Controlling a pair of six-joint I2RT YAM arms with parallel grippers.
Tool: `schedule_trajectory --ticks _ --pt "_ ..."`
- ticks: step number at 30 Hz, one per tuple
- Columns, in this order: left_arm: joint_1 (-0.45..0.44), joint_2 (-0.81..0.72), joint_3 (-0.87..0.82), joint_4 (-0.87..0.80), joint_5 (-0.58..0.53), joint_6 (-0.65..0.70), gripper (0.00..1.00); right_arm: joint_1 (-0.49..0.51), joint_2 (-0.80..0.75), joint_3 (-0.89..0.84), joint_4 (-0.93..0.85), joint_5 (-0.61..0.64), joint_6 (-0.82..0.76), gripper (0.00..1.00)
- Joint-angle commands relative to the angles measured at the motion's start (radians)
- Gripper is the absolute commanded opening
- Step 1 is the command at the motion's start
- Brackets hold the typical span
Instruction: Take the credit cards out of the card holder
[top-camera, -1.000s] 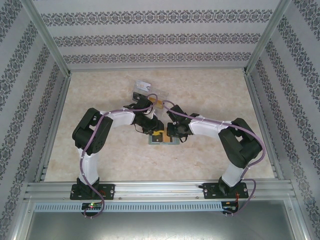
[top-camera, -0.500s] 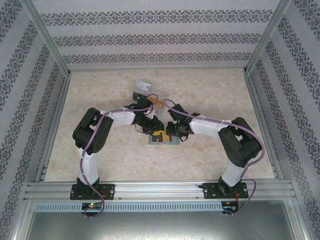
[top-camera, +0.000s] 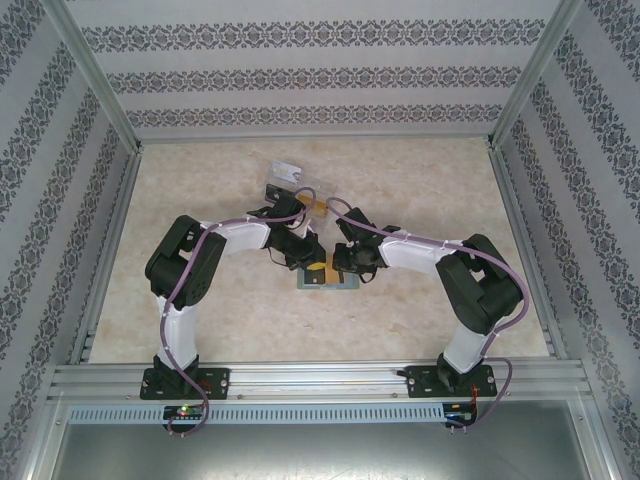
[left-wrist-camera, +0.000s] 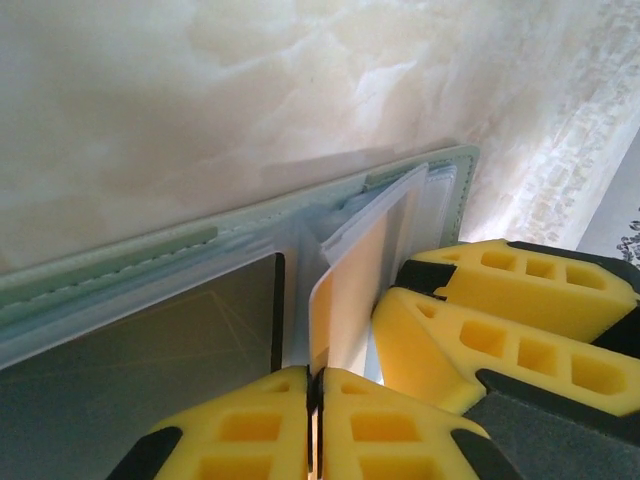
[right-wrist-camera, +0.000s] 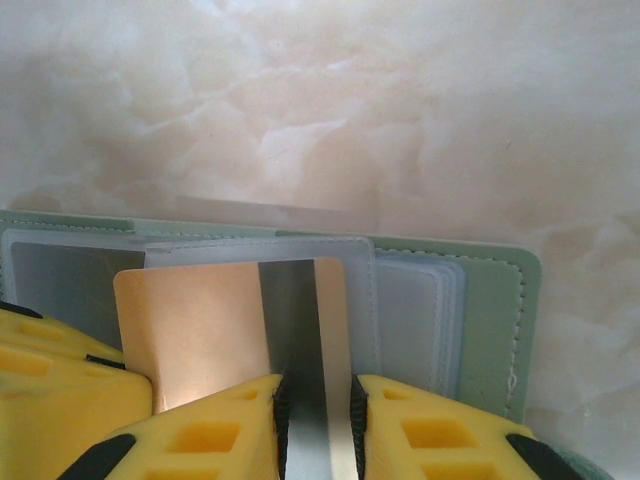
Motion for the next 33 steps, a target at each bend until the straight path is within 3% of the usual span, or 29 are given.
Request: schedule_trajectory --ticks 1,4,11,16,25,33 --pt "0.004 -0.021 0.018 -0.028 0.010 0.047 0.06 -0.009 0.038 -0.035 -0.019 0.023 0.012 0.25" --pt "0.014 -0.037 0.011 -0.038 0.002 0.060 0.00 -0.010 0.030 -0.044 -0.019 0.037 0.018 0.25" --pt "0.050 -0.109 -0.012 -0.095 -0.037 0.124 0.00 -0.019 -0.023 -0.068 0.003 0.045 0.017 0.25" --pt "0.079 -0.168 -0.012 -0.184 -0.082 0.209 0.00 -0.032 -0.087 -0.054 0.034 -0.080 -0.020 0.27" --pt "0.114 -0.262 -0.017 -0.222 -0.067 0.269 0.00 -0.081 -0.192 -0.078 0.190 -0.270 0.008 0.52" --pt "0.187 -0.378 -0.055 -0.077 0.072 0.146 0.00 -0.128 -0.190 -0.097 0.385 -0.476 0.158 0.68"
